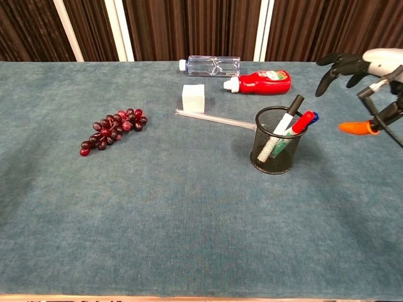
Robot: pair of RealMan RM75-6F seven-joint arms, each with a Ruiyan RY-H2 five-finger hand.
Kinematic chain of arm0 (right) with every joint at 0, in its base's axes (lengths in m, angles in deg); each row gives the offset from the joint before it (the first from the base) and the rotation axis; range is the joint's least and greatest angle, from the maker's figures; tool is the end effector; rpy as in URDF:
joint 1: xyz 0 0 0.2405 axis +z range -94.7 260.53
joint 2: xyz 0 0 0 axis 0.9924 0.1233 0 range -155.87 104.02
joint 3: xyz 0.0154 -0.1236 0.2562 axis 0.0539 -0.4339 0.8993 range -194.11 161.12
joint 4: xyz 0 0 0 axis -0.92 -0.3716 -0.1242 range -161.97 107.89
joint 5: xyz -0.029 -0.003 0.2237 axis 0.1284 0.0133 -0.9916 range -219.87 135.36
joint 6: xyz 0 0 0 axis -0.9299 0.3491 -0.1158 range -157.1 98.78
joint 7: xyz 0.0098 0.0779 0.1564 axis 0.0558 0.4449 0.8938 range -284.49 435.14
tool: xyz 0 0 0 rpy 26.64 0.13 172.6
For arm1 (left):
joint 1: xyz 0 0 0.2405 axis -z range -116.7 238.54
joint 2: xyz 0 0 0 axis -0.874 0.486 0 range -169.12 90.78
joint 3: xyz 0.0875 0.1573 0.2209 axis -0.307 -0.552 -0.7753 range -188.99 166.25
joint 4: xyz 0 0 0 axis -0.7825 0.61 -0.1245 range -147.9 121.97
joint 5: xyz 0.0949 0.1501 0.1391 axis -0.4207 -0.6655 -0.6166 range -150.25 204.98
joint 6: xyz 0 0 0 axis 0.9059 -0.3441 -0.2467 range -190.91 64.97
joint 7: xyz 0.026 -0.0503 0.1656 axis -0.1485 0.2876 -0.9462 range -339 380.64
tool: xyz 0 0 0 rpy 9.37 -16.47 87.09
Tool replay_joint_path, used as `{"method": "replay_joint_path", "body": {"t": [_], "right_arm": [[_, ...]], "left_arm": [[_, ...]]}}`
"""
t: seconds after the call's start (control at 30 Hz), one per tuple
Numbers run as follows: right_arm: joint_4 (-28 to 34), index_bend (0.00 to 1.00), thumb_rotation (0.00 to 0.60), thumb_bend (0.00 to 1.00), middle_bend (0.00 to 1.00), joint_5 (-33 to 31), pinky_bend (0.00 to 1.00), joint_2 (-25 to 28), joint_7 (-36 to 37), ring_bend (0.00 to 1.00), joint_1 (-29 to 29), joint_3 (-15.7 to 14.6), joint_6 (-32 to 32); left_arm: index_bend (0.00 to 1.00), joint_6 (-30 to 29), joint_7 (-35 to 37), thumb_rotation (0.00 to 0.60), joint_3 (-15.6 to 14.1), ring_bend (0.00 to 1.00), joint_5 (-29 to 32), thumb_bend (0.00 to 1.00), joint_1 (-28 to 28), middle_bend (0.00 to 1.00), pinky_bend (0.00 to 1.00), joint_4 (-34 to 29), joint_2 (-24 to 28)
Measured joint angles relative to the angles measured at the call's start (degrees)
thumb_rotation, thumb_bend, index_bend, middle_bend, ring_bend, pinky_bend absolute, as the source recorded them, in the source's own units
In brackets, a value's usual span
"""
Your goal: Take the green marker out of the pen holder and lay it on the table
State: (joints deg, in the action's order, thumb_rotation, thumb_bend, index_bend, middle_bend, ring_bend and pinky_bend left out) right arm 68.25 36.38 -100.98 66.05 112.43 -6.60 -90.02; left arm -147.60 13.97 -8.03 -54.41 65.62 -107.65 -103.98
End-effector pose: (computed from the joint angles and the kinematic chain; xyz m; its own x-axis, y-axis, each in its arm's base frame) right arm -0.2048 -0.3472 0.0419 0.3675 -0.1906 0.9103 -0.8888 -0.3602 0.2834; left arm -0.3450 0.2153 0.1534 0.4490 0.0143 0.8934 0.8915 0.0602 -0.4490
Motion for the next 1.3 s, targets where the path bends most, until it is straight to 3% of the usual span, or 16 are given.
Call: {"method": "replay_joint_path", "body": {"t": [0.47, 0.87, 1.3], "right_arm": [[0.4, 0.4, 0.6, 0.32, 0.0, -0.9, 0.21, -2.7, -2.9, 0.07, 1.6, 0.3, -1.0], [-0.2, 0.47, 0.6, 0.41, 0.0, -2.5, 0.21, -4.0, -3.6, 0.07, 2.8, 0.3, -0.6], [-0.7, 0.51, 0.6, 0.41, 0.0, -3.2, 0.21, -5.2, -4.0, 0.08, 3.5, 0.2, -1.0]], "left_arm": [[0.11, 0.5, -0.3, 0.6, 0.4, 0.0, 1.4, 0.33, 0.0, 0.0, 0.02, -0.7, 0.1], [0.11, 0.8, -0.3, 0.6, 0.5, 0.0, 1.9, 0.33, 0.0, 0.0, 0.02, -1.0, 0.2], [0.11, 0.9, -0.1, 0.6, 0.6, 0.0, 2.3, 0.33, 0.0, 0.0, 0.02, -1.1, 0.3]]}}
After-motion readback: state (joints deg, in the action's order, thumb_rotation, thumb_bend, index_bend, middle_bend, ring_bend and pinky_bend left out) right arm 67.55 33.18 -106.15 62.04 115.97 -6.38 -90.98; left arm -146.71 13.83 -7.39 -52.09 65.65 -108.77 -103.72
